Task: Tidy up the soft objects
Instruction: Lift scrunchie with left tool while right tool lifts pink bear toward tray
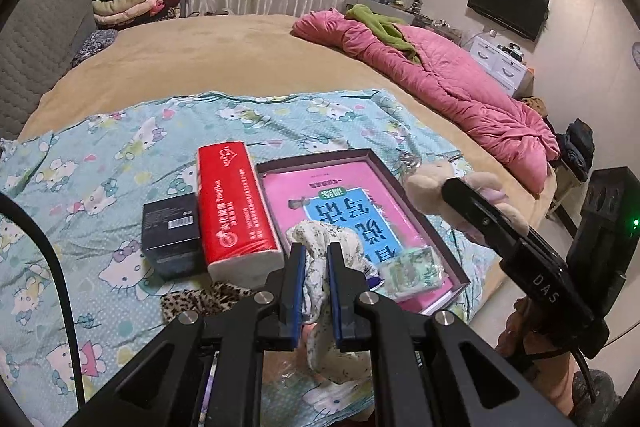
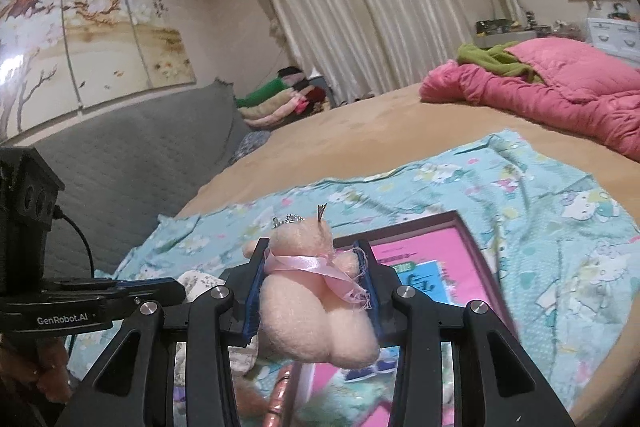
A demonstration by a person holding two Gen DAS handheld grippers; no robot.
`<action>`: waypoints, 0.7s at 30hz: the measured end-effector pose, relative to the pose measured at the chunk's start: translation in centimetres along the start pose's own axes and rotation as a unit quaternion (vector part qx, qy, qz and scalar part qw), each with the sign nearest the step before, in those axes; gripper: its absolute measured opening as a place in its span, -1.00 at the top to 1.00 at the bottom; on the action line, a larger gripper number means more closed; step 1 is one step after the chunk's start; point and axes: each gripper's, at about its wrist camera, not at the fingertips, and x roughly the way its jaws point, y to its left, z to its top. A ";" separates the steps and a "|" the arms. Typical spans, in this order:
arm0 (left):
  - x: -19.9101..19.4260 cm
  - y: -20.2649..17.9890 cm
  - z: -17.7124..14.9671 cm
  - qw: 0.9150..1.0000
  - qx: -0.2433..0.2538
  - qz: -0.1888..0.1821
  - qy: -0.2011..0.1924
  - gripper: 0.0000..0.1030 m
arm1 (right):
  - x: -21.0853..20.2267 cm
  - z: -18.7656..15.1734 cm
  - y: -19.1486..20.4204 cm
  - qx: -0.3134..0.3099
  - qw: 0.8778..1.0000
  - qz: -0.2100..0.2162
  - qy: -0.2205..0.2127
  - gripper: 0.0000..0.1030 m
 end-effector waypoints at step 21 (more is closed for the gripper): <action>4.1 -3.2 0.9 1.000 0.015 -0.018 0.016 0.79 | -2.0 0.3 -4.9 0.052 0.997 -0.051 -0.026 0.18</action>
